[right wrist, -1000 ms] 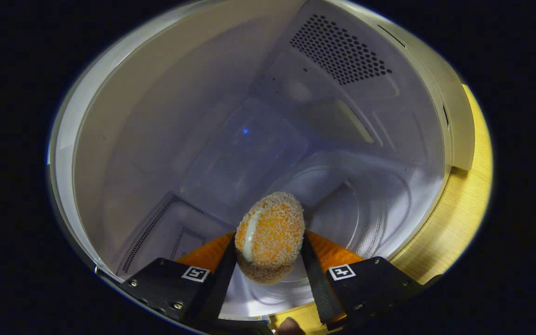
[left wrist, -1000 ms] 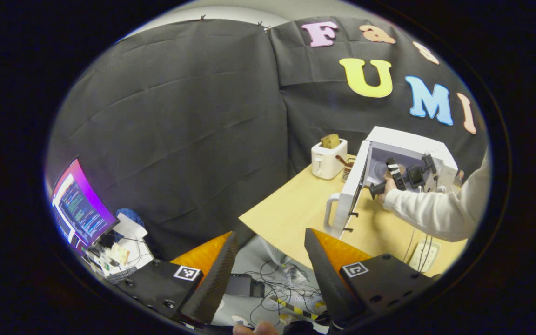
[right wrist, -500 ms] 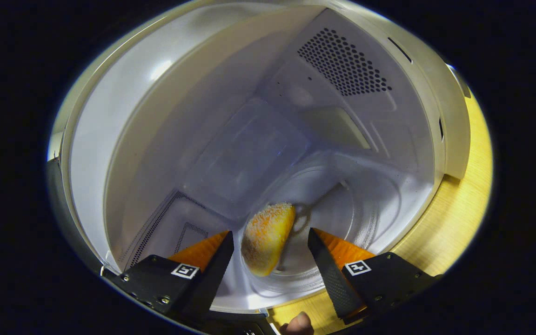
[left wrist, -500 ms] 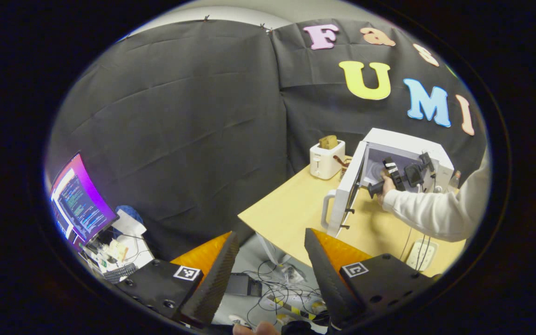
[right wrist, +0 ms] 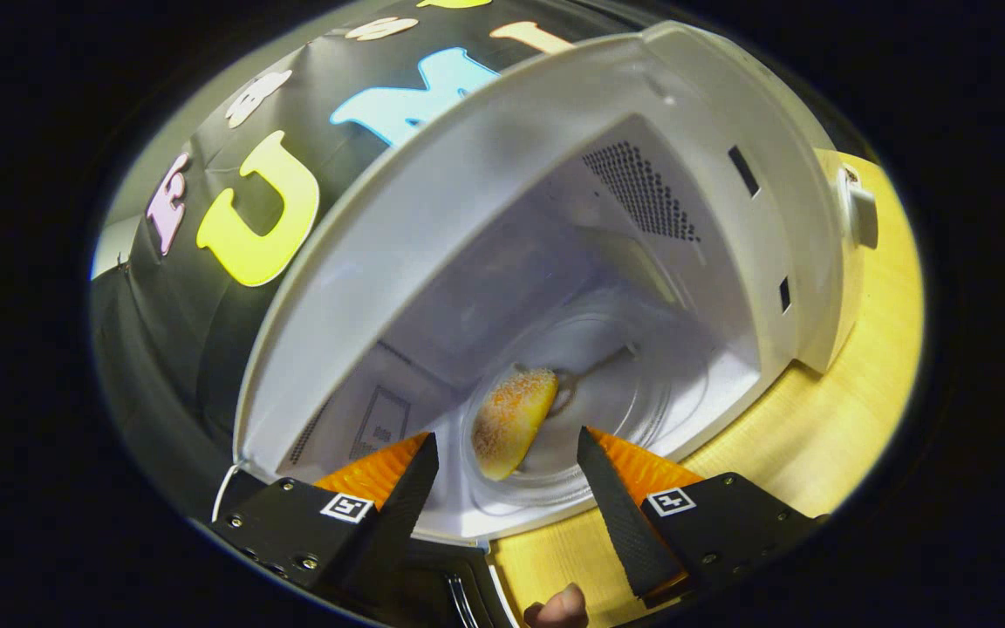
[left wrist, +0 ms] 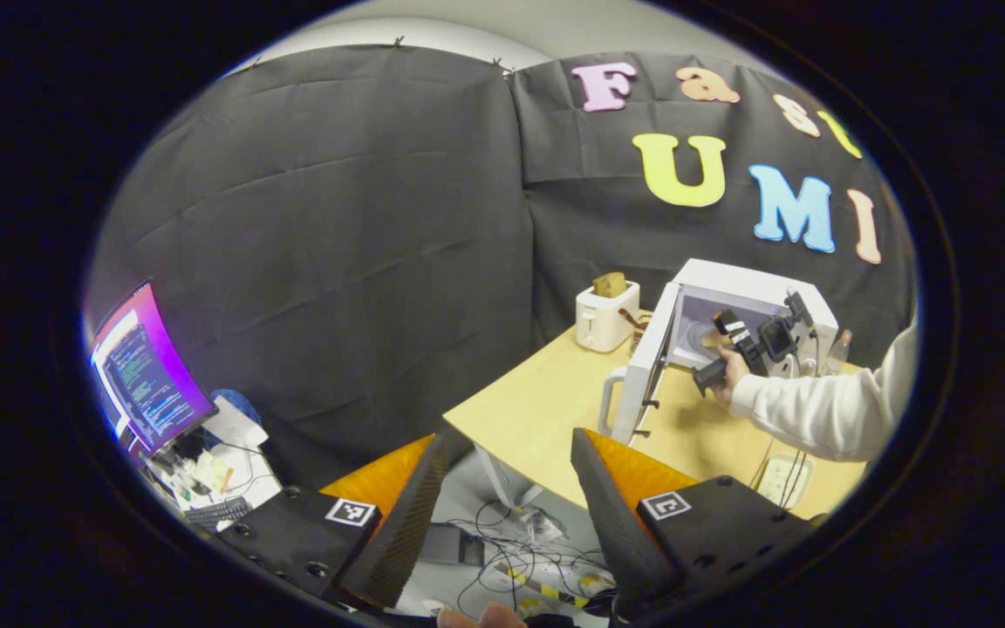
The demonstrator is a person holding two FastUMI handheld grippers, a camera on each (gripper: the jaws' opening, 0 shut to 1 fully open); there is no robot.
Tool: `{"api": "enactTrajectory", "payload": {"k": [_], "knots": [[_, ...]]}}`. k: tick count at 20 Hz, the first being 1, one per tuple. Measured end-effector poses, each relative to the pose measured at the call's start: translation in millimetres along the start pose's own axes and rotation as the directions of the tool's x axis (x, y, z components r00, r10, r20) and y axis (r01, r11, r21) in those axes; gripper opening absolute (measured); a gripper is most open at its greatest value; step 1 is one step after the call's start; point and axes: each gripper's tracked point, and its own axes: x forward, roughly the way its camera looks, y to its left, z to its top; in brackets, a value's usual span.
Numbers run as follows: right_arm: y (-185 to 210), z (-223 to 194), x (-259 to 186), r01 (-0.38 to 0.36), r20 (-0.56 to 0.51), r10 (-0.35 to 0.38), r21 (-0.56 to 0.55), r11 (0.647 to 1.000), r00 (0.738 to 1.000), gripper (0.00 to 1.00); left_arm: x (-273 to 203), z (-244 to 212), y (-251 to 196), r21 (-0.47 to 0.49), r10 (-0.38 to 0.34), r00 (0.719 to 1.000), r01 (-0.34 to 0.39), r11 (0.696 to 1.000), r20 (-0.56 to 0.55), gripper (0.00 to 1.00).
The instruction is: Open the microwave oven with the left hand, put the food in, and close the microwave oven.
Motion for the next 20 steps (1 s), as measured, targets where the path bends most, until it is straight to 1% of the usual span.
{"api": "enactTrajectory", "payload": {"k": [1, 3, 4, 5, 6, 7, 8, 10, 12, 14, 15, 16, 17, 19, 20], "knots": [[0.9, 3.9, -13.8, -0.004, 0.001, 0.005, -0.021, 1.0, 1.0, 0.98, -1.6, 0.8, 3.7, -0.001, -0.014, 1.0, 0.014, 1.0, 0.015, 0.95], [4.0, 13.5, -44.9, -0.021, 0.005, 0.021, -0.042, 0.999, 1.0, 0.98, -11.3, 7.0, 12.4, -0.001, -0.046, 0.997, 0.046, 0.999, 0.057, 0.99], [5.1, 16.9, -64.5, -0.029, 0.002, 0.029, -0.045, 0.999, 1.0, 0.98, -15.0, 10.0, 17.7, 0.008, -0.06, 0.995, 0.059, 0.998, 0.078, 0.9], [6.4, 19.8, -83.7, -0.044, -0.002, 0.044, -0.05, 0.998, 0.999, 0.98, -18.2, 9.7, 24.2, 0.021, -0.069, 0.993, 0.068, 0.997, 0.097, 0.95], [5.6, 24.1, -102.8, -0.051, 0.0, 0.051, -0.06, 0.997, 0.999, 0.98, -20.2, 9.0, 29.3, 0.032, -0.085, 0.99, 0.082, 0.996, 0.116, 0.94], [5.7, 28.8, -121.0, -0.059, 0.005, 0.06, -0.076, 0.995, 0.998, 0.98, -23.1, 6.9, 31.6, 0.038, -0.106, 0.985, 0.102, 0.994, 0.135, 0.9], [4.8, 33.5, -138.9, -0.069, 0.009, 0.07, -0.092, 0.993, 0.997, 0.98, -23.7, 6.0, 33.0, 0.036, -0.128, 0.98, 0.124, 0.992, 0.15, 0.94], [0.2, 37.0, -180.8, -0.086, -0.004, 0.086, -0.113, 0.99, 0.996, 0.98, -25.1, 1.6, 34.2, 0.021, -0.171, 0.971, 0.17, 0.985, 0.168, 0.95], [-9.3, 39.5, -218.7, -0.089, -0.033, 0.085, -0.136, 0.987, 0.996, 0.97, -21.3, -1.2, 33.0, 0.003, -0.209, 0.961, 0.212, 0.977, 0.182, 0.94], [-15.7, 43.0, -247.6, -0.103, -0.06, 0.095, -0.169, 0.98, 0.994, 0.98, -15.2, -0.9, 29.1, -0.009, -0.236, 0.954, 0.241, 0.97, 0.185, 0.99], [-15.6, 46.5, -262.9, -0.133, -0.075, 0.121, -0.182, 0.974, 0.99, 0.98, -13.2, 1.6, 28.6, -0.012, -0.239, 0.952, 0.246, 0.969, 0.193, 0.9], [-16.8, 47.1, -276.4, -0.152, -0.091, 0.137, -0.2, 0.968, 0.986, 0.98, -11.2, 6.1, 27.1, -0.016, -0.241, 0.949, 0.25, 0.968, 0.202, 0.99], [-20.2, 47.4, -288.3, -0.179, -0.122, 0.154, -0.225, 0.958, 0.98, 0.98, -8.2, 10.5, 23.1, -0.019, -0.243, 0.947, 0.252, 0.967, 0.211, 0.99], [-32.6, 51.1, -311.8, -0.212, -0.169, 0.167, -0.296, 0.931, 0.971, 0.98, -0.3, 14.2, 9.5, -0.016, -0.247, 0.944, 0.257, 0.966, 0.217, 0.98], [-38.5, 56.0, -323.3, -0.222, -0.187, 0.168, -0.325, 0.919, 0.968, 0.98, 5.4, 13.2, 1.3, -0.011, -0.246, 0.948, 0.254, 0.967, 0.204, 0.97]]}}
